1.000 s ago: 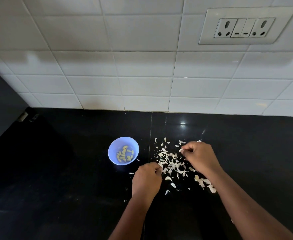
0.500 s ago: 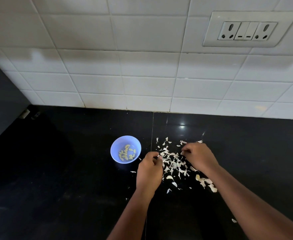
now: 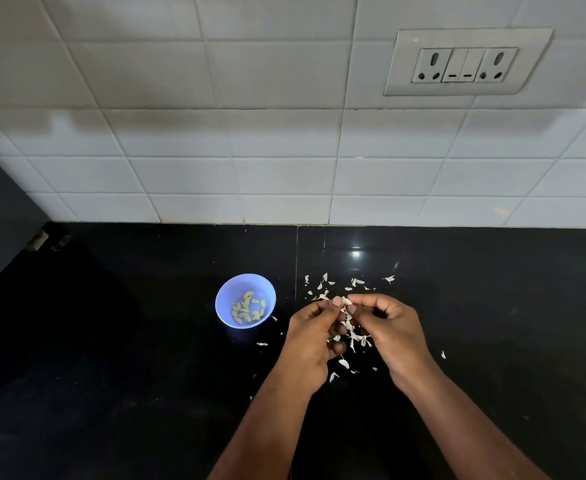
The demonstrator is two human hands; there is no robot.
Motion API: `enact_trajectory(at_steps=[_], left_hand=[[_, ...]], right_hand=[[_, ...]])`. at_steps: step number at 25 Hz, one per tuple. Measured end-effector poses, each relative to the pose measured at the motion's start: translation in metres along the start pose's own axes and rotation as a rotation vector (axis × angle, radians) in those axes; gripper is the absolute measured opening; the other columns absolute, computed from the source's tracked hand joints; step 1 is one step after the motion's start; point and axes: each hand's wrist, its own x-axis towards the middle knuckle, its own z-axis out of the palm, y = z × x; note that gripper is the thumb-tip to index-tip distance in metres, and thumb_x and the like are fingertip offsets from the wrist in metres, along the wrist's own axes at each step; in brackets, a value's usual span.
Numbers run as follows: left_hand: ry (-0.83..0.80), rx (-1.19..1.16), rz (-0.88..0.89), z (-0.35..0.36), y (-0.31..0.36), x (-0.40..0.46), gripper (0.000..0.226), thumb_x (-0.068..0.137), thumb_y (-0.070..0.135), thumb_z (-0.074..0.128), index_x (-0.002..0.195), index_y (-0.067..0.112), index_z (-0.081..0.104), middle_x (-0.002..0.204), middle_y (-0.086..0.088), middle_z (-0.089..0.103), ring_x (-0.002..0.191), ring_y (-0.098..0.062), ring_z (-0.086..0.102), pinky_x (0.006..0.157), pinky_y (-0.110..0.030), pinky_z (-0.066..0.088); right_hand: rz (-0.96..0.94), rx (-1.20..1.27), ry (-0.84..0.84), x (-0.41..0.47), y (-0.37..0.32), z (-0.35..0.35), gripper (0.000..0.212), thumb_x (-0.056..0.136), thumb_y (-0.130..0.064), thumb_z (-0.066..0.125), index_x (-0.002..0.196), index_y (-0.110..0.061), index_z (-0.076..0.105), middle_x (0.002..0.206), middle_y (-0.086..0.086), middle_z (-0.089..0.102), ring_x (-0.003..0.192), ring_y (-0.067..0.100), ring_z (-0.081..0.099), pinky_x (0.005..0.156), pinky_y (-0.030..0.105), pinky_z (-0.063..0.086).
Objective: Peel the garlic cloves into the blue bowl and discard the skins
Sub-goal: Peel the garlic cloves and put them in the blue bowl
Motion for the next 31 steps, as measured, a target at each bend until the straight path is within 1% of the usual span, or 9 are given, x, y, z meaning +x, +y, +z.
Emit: enact_trajectory(at_steps=[3,8,12,16,19,21,25,29,31], left_hand=[[-0.011,-0.054,-0.027,0.003,0.003,-0.004,0.006,0.098,0.016,0.072,0.096,0.01,0.073,0.076,0.0,0.068,0.061,-0.008,0.055,0.047,-0.021,0.038],[-0.02,-0.331,-0.185,0.001,-0.001,-0.007,0.006,0.097,0.012,0.071,0.092,0.012,0.068,0.076,0.0,0.066,0.057,-0.005,0.058,0.041,-0.017,0.036],[0.046,-0.307,-0.186,0.004,-0.004,-0.008,0.01,0.097,0.008,0.07,0.087,0.007,0.069,0.073,-0.003,0.064,0.055,-0.007,0.056,0.042,-0.018,0.038],[0.129,-0.099,-0.074,0.006,-0.003,-0.007,0.012,0.098,0.011,0.065,0.093,0.003,0.073,0.072,-0.003,0.059,0.052,-0.007,0.048,0.044,-0.022,0.042],[0.125,0.066,-0.01,0.008,0.0,-0.01,0.02,0.101,0.013,0.061,0.081,0.011,0.065,0.064,0.002,0.053,0.051,-0.007,0.048,0.044,-0.023,0.043],[0.087,0.145,0.016,0.01,0.001,-0.015,0.024,0.102,0.015,0.057,0.079,0.013,0.063,0.064,0.001,0.055,0.051,-0.008,0.05,0.045,-0.024,0.042],[0.083,0.392,0.051,0.004,-0.01,-0.019,0.018,0.102,0.02,0.048,0.095,0.015,0.064,0.074,0.005,0.064,0.064,-0.009,0.058,0.054,-0.028,0.047],[0.162,0.761,0.089,-0.012,-0.02,-0.018,0.029,0.093,0.05,0.044,0.082,0.029,0.061,0.076,0.01,0.069,0.074,-0.014,0.067,0.069,-0.038,0.054],[0.264,0.999,0.181,-0.017,-0.018,-0.016,0.04,0.096,0.063,0.052,0.081,0.027,0.058,0.077,0.009,0.068,0.075,-0.01,0.066,0.067,-0.033,0.049]], right_hand=[[-0.032,-0.012,0.049,-0.007,0.0,0.003,0.012,0.089,-0.008,0.08,0.099,-0.015,0.082,0.091,-0.003,0.08,0.088,0.01,0.076,0.076,0.014,0.056],[-0.036,0.003,0.082,-0.009,0.002,0.01,0.013,0.088,-0.005,0.08,0.096,-0.015,0.081,0.09,-0.007,0.08,0.089,0.009,0.076,0.08,0.019,0.059],[-0.005,-0.027,0.124,-0.011,0.009,0.013,0.012,0.089,-0.007,0.08,0.096,-0.017,0.081,0.087,-0.004,0.079,0.086,0.012,0.077,0.076,0.021,0.059],[0.042,0.035,0.001,-0.015,0.008,0.015,0.016,0.097,-0.009,0.071,0.103,-0.021,0.079,0.093,-0.001,0.08,0.085,0.01,0.076,0.071,0.019,0.057],[0.133,0.084,-0.05,-0.012,0.007,0.015,0.015,0.099,-0.012,0.068,0.103,-0.018,0.081,0.087,0.003,0.08,0.076,0.011,0.073,0.066,0.023,0.057],[0.257,0.237,-0.054,-0.007,0.008,0.016,0.013,0.098,-0.017,0.069,0.104,-0.013,0.08,0.079,0.005,0.073,0.066,0.015,0.065,0.058,0.028,0.052],[0.34,0.48,-0.017,0.003,0.014,0.011,0.022,0.097,-0.021,0.07,0.115,-0.011,0.077,0.087,0.0,0.068,0.066,0.012,0.056,0.056,0.03,0.044],[0.267,0.393,0.044,0.002,0.015,0.011,0.019,0.101,-0.005,0.063,0.115,-0.008,0.075,0.083,0.001,0.07,0.065,0.01,0.059,0.056,0.022,0.05],[0.219,0.326,0.059,0.0,0.015,0.011,0.017,0.101,-0.002,0.063,0.114,-0.007,0.073,0.083,0.003,0.071,0.065,0.011,0.061,0.056,0.022,0.054]])
